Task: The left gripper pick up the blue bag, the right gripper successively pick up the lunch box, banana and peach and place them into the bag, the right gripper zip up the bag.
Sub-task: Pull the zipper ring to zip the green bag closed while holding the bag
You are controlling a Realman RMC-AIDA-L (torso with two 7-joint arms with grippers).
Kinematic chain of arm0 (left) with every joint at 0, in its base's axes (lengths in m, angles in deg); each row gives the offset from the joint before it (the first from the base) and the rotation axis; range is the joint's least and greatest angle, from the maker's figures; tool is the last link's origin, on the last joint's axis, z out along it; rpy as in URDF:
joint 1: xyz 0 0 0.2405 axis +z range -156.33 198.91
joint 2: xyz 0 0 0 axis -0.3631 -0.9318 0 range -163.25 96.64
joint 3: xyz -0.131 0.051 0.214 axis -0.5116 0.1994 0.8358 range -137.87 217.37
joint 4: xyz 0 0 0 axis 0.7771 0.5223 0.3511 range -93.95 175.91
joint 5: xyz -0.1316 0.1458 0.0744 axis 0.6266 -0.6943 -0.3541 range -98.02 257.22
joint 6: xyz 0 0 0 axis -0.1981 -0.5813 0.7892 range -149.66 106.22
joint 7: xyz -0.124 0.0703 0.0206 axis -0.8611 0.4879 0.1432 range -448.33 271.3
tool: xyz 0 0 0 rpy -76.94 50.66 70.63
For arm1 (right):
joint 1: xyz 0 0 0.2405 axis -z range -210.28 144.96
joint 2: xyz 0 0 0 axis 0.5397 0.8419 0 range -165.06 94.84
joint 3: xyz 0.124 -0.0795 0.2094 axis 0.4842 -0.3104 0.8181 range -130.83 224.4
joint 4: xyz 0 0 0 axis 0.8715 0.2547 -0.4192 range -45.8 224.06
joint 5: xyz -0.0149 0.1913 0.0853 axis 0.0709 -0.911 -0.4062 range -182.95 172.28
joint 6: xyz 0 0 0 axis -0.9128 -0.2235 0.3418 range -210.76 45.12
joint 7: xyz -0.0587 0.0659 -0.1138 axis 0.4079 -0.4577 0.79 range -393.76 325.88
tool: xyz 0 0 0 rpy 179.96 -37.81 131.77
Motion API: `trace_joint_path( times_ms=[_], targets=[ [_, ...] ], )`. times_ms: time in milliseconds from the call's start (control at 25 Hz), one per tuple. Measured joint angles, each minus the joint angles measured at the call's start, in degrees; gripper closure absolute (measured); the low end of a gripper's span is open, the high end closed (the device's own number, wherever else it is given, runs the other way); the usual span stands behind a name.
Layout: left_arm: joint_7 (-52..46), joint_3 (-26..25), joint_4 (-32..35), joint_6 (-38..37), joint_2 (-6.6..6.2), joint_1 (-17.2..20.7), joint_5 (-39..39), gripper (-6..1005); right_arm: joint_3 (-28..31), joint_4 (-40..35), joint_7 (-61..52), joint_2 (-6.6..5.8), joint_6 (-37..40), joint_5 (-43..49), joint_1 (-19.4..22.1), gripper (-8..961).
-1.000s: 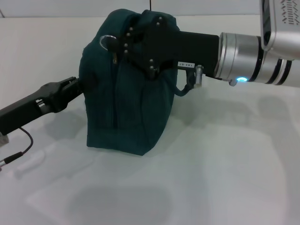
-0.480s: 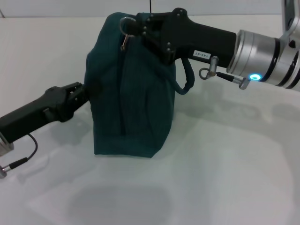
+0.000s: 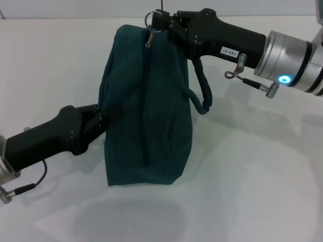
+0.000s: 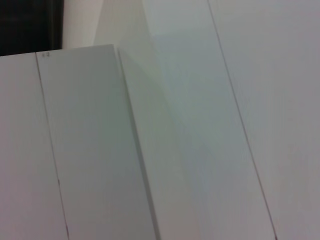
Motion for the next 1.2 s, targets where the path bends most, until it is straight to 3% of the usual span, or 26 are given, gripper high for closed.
trace_joint_path(
  times_ms=[760,1200],
  targets=[
    [6.2,0.0,-2.3,-2.3,-0.11,0.7,-2.8,946,1.2,3.0,-14.6,0.02,-6.3,0.0,-1.0,942],
    [7.3,-0.2,-2.1,-3.2,-0.76,2.8,-3.5,904,1.3,3.2,-14.4,0.25,-11.4,-2.3,0.0,942]
  ],
)
